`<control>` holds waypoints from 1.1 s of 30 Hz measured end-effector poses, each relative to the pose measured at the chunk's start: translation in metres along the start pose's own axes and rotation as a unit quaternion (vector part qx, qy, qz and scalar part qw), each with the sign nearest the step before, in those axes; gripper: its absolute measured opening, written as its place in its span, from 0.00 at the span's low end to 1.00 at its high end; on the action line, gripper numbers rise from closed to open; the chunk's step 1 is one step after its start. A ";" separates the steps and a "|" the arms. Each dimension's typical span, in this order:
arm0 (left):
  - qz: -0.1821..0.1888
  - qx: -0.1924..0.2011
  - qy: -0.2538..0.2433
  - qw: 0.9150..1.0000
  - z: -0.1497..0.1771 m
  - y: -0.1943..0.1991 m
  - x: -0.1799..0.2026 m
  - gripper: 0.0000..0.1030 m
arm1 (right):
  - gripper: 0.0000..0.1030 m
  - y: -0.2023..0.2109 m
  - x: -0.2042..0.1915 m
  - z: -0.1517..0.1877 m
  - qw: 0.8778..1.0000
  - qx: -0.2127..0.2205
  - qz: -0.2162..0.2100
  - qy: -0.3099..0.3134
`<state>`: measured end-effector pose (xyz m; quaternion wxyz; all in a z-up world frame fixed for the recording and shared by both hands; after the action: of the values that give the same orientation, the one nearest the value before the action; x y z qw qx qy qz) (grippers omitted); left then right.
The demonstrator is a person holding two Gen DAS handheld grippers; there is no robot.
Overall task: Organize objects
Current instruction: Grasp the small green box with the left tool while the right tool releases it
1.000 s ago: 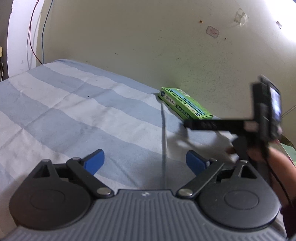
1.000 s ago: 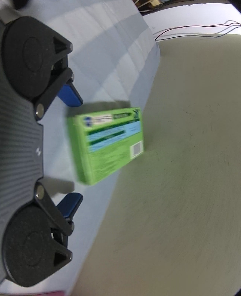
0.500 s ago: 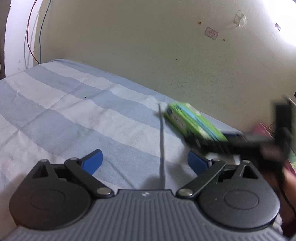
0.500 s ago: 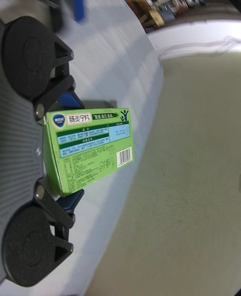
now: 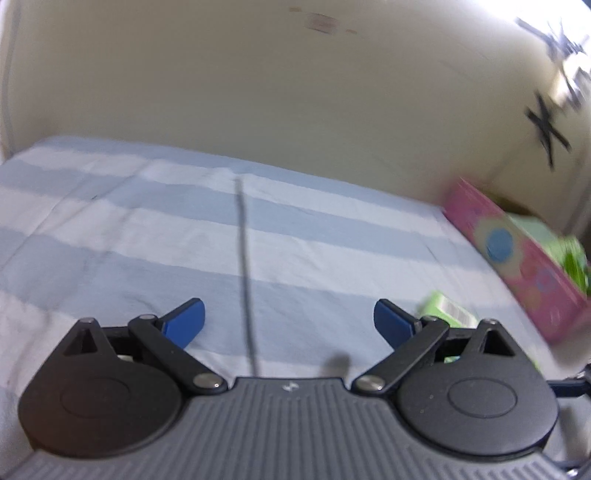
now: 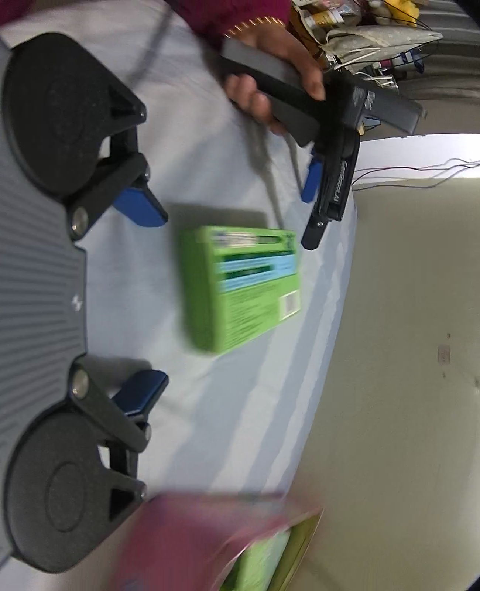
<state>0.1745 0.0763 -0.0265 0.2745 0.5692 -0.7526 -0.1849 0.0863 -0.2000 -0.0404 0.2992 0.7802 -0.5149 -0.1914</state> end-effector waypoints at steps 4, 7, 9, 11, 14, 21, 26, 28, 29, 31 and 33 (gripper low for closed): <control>0.064 -0.016 -0.003 0.998 0.008 0.006 0.031 0.93 | 0.86 0.031 0.011 0.027 1.000 0.003 0.019 -0.016; 0.080 -0.026 -0.003 0.996 0.009 0.003 0.050 0.94 | 0.88 0.024 0.005 0.020 0.999 0.001 0.023 -0.022; 0.090 -0.033 0.004 0.995 0.008 0.000 0.057 0.94 | 0.90 0.020 0.000 0.016 0.999 0.000 0.022 -0.025; 0.108 -0.050 0.012 0.993 0.011 -0.007 0.066 0.94 | 0.90 0.013 -0.013 0.015 0.999 0.003 0.025 -0.023; 0.091 -0.050 -0.014 0.995 0.020 -0.009 0.081 0.93 | 0.93 0.006 -0.013 0.005 0.999 0.007 0.024 -0.038; 0.127 -0.058 -0.047 0.989 0.037 -0.001 0.119 0.89 | 0.93 -0.003 -0.013 -0.007 0.998 0.012 0.029 -0.055; 0.149 -0.069 -0.062 0.984 0.058 0.011 0.156 0.90 | 0.90 0.013 -0.011 0.009 0.998 0.006 0.043 -0.043; 0.169 -0.081 -0.066 0.980 0.064 0.015 0.172 0.89 | 0.90 0.028 -0.004 0.022 0.998 0.007 0.044 -0.049; 0.181 -0.087 -0.077 0.977 0.069 0.018 0.183 0.89 | 0.89 0.036 0.001 0.030 0.997 0.007 0.050 -0.052; 0.196 -0.092 -0.110 0.970 0.078 0.022 0.211 0.89 | 0.89 0.055 0.013 0.047 0.996 0.008 0.060 -0.070; 0.207 -0.099 -0.141 0.963 0.087 0.024 0.238 0.89 | 0.89 0.073 0.025 0.062 0.993 0.011 0.077 -0.093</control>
<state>0.0537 -0.1481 -0.0319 0.2529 0.3394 -0.8629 -0.2761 0.0082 -0.2614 -0.0381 0.2554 0.7203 -0.6008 -0.2345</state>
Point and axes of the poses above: each gripper's, at about its wrist camera, not at the fingertips, and y roughly against the way its jaws point, x to its right, z to its underside, the point moved 7 cm from there along -y, roughly the way its jaws point, and after that the axes turned 2 degrees about -x, right-handed, at the moved point
